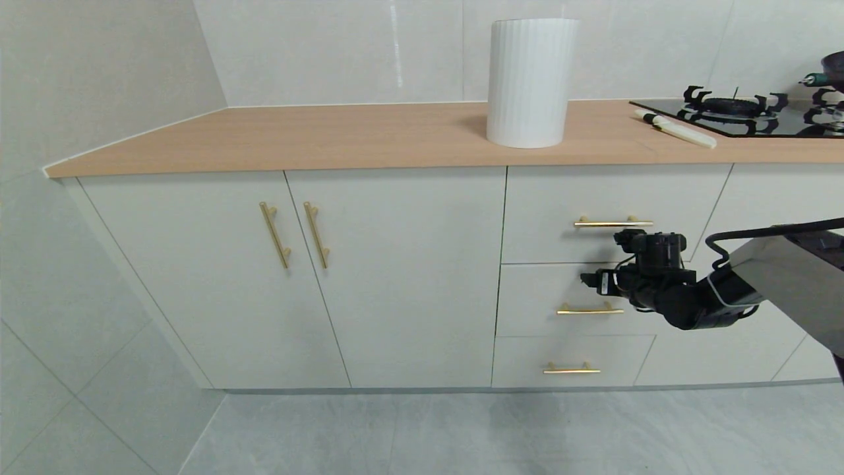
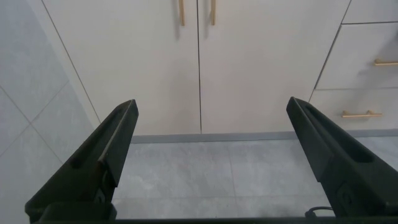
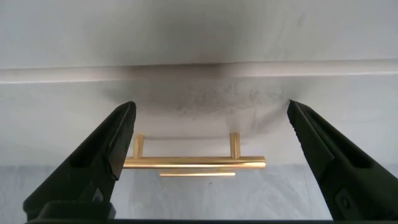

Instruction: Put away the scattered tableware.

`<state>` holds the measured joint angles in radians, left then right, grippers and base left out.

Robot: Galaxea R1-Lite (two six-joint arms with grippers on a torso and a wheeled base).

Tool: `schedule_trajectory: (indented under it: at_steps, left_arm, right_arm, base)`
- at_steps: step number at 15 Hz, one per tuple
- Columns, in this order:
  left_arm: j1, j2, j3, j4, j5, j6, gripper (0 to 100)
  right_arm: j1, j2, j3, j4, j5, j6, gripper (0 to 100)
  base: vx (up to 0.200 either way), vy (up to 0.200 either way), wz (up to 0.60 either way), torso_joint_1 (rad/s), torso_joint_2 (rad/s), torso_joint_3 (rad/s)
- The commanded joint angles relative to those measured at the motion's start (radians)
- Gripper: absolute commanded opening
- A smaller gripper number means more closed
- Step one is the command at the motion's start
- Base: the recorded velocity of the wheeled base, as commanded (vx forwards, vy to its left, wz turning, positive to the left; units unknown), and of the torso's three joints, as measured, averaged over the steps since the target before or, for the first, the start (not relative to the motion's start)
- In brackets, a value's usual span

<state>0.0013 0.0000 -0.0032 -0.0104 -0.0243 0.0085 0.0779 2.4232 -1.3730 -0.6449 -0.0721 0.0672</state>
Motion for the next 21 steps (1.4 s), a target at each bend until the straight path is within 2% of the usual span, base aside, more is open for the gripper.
schedule_trajectory:
  at_steps: [1, 9, 11, 12, 14, 15, 16, 17, 19, 21]
  left_arm:
    - [0.0, 0.0, 0.0, 0.0, 0.0, -0.001, 100]
    - [0.0, 0.0, 0.0, 0.0, 0.0, 0.001, 100]
    - [0.0, 0.0, 0.0, 0.0, 0.0, 0.001, 100]
    - [0.0, 0.0, 0.0, 0.0, 0.0, 0.001, 100]
    - [0.0, 0.0, 0.0, 0.0, 0.0, -0.001, 100]
    - [0.0, 0.0, 0.0, 0.0, 0.0, -0.001, 100]
    - [0.0, 0.0, 0.0, 0.0, 0.0, 0.001, 100]
    - [0.0, 0.0, 0.0, 0.0, 0.0, -0.001, 100]
    - [0.0, 0.0, 0.0, 0.0, 0.0, 0.001, 100]
    - [0.0, 0.0, 0.0, 0.0, 0.0, 0.001, 100]
  right_arm:
    - [0.0, 0.004, 0.0, -0.013, -0.002, 0.0, 100]
    - [0.0, 0.027, -0.024, -0.062, -0.043, 0.0, 100]
    - [0.002, -0.003, -0.006, -0.064, -0.051, 0.003, 100]
    - [0.002, -0.049, 0.046, -0.079, -0.064, 0.008, 100]
    - [0.0, -0.202, 0.241, -0.174, -0.069, 0.009, 100]
    - [0.0, -0.339, 0.413, -0.279, -0.069, 0.006, 100]
    - [0.0, -0.38, 0.463, -0.312, -0.071, 0.006, 100]
    - [0.002, -0.55, 0.663, -0.42, -0.083, 0.003, 100]
    - [0.005, -0.759, 0.882, -0.527, -0.158, -0.049, 100]
    - [0.005, -0.954, 1.049, -0.581, -0.175, -0.098, 100]
  base:
    - [0.0, 0.0, 0.0, 0.0, 0.0, 0.0]
    - [0.0, 0.0, 0.0, 0.0, 0.0, 0.0]
    - [0.0, 0.0, 0.0, 0.0, 0.0, 0.0]
    - [0.0, 0.0, 0.0, 0.0, 0.0, 0.0]
    - [0.0, 0.0, 0.0, 0.0, 0.0, 0.0]
    - [0.0, 0.0, 0.0, 0.0, 0.0, 0.0]
    - [0.0, 0.0, 0.0, 0.0, 0.0, 0.0]
    - [0.0, 0.0, 0.0, 0.0, 0.0, 0.0]
    - [0.0, 0.0, 0.0, 0.0, 0.0, 0.0]
    - [0.0, 0.0, 0.0, 0.0, 0.0, 0.0]
